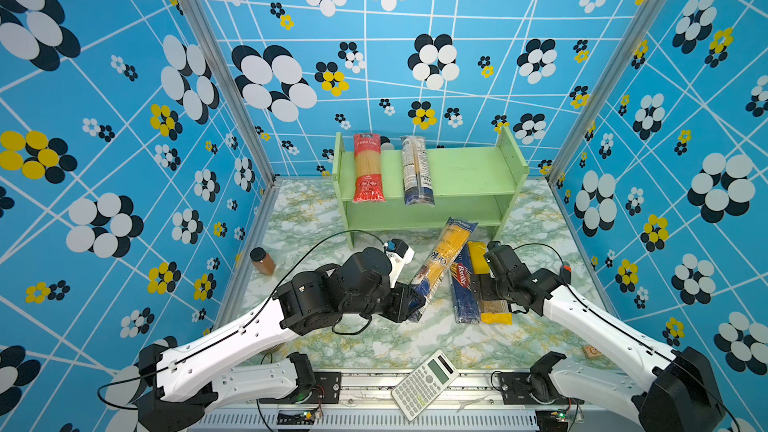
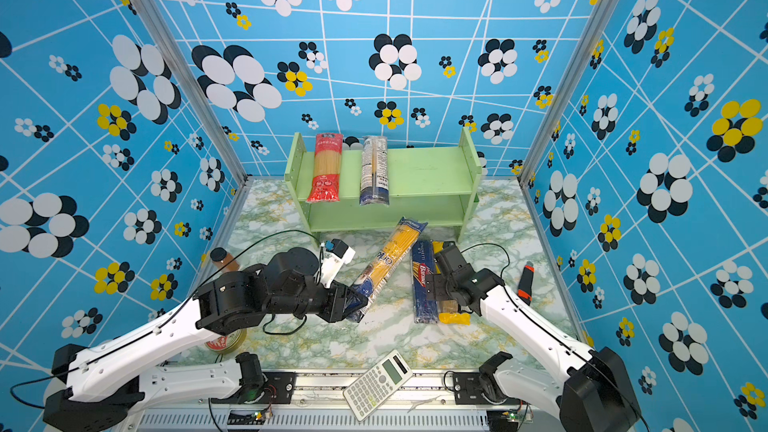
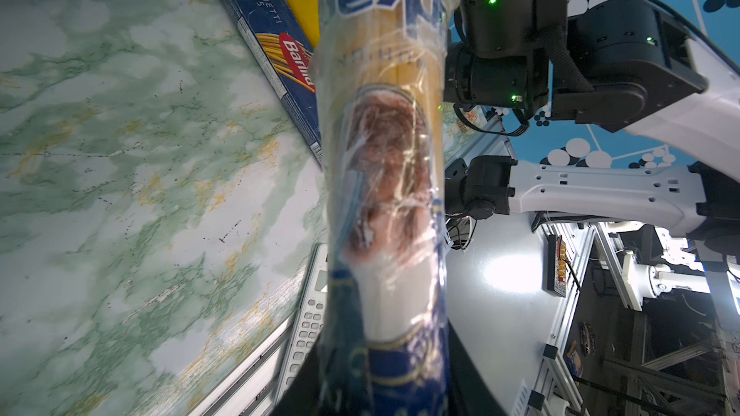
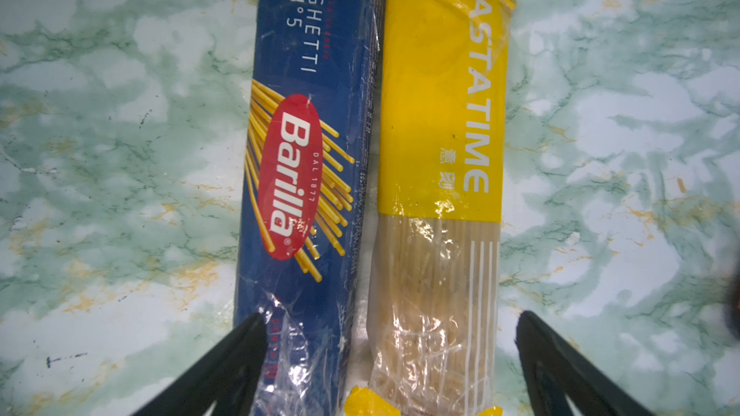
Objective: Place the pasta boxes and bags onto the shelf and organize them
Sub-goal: 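Lift the anko bag upright off the table with the left gripper, then carry the upright anko bag up to the shelf's top tier with the left gripper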
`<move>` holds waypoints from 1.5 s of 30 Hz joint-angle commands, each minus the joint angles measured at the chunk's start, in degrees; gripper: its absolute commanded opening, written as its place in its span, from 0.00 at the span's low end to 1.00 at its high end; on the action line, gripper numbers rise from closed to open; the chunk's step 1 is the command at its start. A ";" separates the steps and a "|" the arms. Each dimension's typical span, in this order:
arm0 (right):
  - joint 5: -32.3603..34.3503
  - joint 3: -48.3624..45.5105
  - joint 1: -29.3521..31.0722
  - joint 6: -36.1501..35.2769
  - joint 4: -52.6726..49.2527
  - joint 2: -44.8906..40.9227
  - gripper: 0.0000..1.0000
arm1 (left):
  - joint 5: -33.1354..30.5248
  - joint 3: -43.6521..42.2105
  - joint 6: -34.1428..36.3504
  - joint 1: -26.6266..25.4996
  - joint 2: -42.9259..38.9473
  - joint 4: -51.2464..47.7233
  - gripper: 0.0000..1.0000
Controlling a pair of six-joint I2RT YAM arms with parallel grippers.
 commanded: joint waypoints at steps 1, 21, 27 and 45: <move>-0.44 -1.02 -0.46 0.15 -0.54 -0.93 0.99 | 0.94 5.36 3.53 -0.39 -1.33 11.28 0.00; -2.49 -1.53 -0.94 -0.64 -0.24 -2.20 0.99 | -0.97 18.51 9.38 3.79 8.09 17.77 0.00; -3.42 -1.70 -1.17 -0.84 0.24 -2.82 0.99 | -2.18 23.72 8.25 5.59 12.84 21.31 0.00; -5.34 -2.04 -2.41 -2.18 2.69 -2.88 0.99 | -11.13 43.85 5.69 11.25 36.56 30.68 0.00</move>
